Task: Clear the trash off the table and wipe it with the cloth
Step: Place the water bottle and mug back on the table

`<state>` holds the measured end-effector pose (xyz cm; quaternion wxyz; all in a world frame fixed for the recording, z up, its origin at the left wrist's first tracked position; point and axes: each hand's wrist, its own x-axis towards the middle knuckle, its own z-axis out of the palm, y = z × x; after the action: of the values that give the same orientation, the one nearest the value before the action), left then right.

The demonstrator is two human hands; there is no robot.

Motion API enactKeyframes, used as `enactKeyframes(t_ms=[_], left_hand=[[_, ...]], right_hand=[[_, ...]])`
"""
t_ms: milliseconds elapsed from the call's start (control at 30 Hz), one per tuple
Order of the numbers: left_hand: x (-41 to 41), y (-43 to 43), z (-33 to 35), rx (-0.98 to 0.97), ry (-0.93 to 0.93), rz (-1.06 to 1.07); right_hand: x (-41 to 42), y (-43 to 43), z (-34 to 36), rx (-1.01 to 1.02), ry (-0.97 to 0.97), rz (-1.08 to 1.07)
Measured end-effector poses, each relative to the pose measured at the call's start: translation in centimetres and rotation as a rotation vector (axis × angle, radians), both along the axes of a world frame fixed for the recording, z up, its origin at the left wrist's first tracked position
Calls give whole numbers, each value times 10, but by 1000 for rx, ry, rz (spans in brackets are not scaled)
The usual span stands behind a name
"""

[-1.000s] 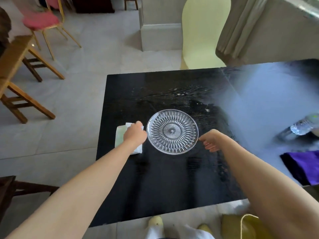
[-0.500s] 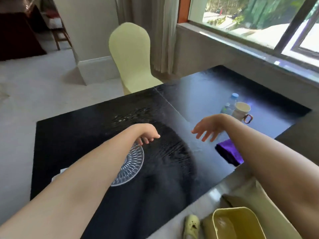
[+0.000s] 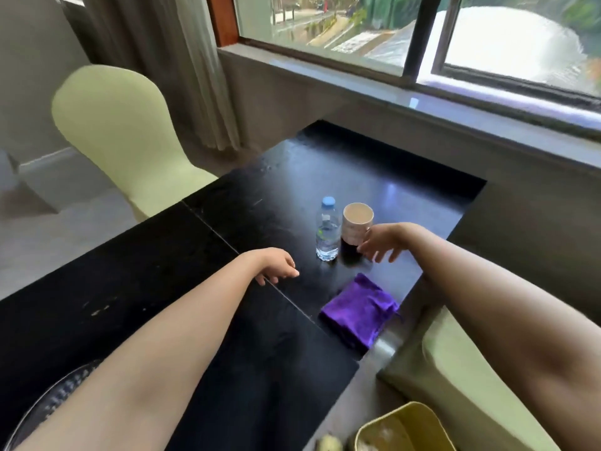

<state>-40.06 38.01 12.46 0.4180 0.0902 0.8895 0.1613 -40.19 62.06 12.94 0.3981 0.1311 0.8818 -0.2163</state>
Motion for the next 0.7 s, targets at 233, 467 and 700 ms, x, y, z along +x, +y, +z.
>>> enactKeyframes(t_ms=[233, 467, 700], left_hand=[[-54, 59, -38, -76, -34, -42], [-103, 76, -63, -154, 73, 34], [-109, 90, -87, 525, 171, 393]], right_hand=[[-33, 65, -44, 32, -26, -54], [-62, 82, -82, 112, 89, 30], [-83, 75, -119, 79, 281, -102]])
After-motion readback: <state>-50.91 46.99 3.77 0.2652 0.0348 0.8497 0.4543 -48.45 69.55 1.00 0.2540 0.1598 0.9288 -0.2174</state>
